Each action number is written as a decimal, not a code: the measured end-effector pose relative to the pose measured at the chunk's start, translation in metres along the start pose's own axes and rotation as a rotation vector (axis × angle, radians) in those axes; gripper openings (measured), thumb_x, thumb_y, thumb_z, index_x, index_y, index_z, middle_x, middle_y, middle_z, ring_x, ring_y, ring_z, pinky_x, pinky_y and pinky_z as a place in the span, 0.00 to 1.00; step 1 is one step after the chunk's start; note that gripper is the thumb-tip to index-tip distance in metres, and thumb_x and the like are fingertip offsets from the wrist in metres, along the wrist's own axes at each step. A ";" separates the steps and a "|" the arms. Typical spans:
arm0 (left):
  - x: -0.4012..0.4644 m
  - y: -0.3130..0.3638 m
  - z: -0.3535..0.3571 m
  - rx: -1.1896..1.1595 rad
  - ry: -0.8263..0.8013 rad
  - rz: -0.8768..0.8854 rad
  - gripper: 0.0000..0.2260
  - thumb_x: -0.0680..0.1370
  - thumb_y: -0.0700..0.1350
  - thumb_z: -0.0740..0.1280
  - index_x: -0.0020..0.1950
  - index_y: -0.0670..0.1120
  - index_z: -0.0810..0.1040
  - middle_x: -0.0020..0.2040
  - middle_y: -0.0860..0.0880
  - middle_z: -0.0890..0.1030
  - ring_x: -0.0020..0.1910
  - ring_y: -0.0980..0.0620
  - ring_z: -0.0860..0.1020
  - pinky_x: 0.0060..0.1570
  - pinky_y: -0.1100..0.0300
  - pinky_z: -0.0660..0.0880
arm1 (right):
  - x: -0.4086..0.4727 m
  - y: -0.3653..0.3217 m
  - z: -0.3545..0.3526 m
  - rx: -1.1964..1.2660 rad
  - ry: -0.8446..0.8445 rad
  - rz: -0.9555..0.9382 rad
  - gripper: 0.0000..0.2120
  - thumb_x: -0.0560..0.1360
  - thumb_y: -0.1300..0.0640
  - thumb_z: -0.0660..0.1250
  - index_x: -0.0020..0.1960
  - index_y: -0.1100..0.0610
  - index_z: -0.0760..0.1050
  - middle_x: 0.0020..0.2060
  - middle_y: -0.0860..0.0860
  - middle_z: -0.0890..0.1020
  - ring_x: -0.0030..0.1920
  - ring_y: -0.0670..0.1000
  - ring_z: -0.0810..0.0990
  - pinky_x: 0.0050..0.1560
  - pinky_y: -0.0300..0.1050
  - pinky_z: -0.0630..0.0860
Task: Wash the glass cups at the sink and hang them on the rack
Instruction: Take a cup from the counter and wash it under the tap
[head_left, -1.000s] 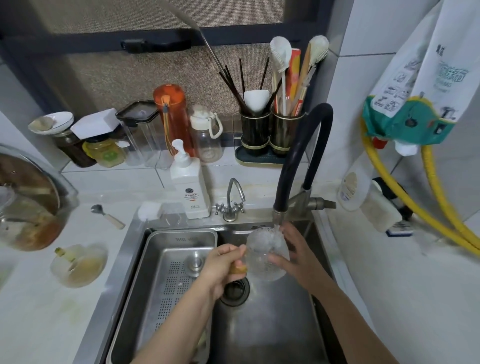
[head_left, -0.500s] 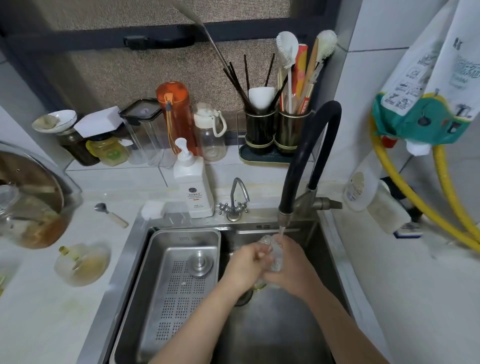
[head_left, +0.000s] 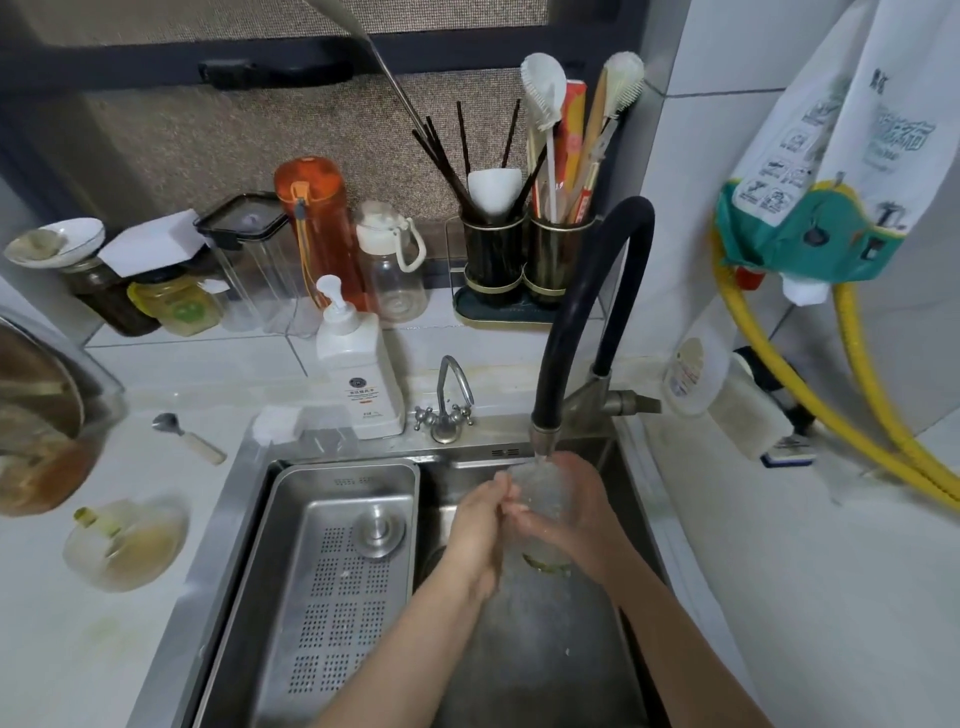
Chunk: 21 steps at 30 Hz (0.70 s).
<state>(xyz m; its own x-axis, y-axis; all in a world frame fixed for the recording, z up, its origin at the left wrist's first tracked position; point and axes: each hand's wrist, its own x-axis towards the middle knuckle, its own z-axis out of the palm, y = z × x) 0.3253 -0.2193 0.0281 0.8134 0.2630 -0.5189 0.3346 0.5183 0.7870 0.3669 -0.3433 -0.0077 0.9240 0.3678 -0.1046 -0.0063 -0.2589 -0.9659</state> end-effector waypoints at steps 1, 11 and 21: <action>0.002 0.003 0.002 0.037 0.033 -0.014 0.16 0.81 0.45 0.59 0.35 0.43 0.74 0.26 0.48 0.77 0.24 0.53 0.75 0.27 0.65 0.73 | 0.001 -0.001 -0.001 -0.047 0.004 -0.014 0.39 0.59 0.47 0.81 0.65 0.52 0.68 0.60 0.52 0.73 0.61 0.47 0.75 0.62 0.43 0.74; 0.022 0.018 -0.003 -0.003 0.078 -0.139 0.14 0.82 0.41 0.56 0.37 0.43 0.71 0.20 0.52 0.71 0.17 0.57 0.65 0.24 0.64 0.63 | -0.001 -0.021 -0.003 -0.009 -0.094 -0.113 0.30 0.64 0.44 0.75 0.63 0.40 0.69 0.61 0.45 0.73 0.61 0.36 0.72 0.57 0.28 0.68; 0.013 0.002 -0.023 0.119 -0.015 0.049 0.13 0.77 0.53 0.66 0.59 0.49 0.76 0.55 0.45 0.81 0.52 0.49 0.80 0.55 0.55 0.76 | 0.004 -0.015 0.002 0.103 -0.154 0.077 0.22 0.68 0.39 0.71 0.57 0.47 0.75 0.50 0.45 0.82 0.53 0.46 0.81 0.59 0.51 0.75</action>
<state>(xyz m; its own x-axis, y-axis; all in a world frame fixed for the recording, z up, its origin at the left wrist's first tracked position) 0.3255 -0.1956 0.0156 0.8368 0.2727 -0.4748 0.3477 0.4052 0.8455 0.3704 -0.3361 0.0062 0.8498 0.4850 -0.2063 -0.1209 -0.2016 -0.9720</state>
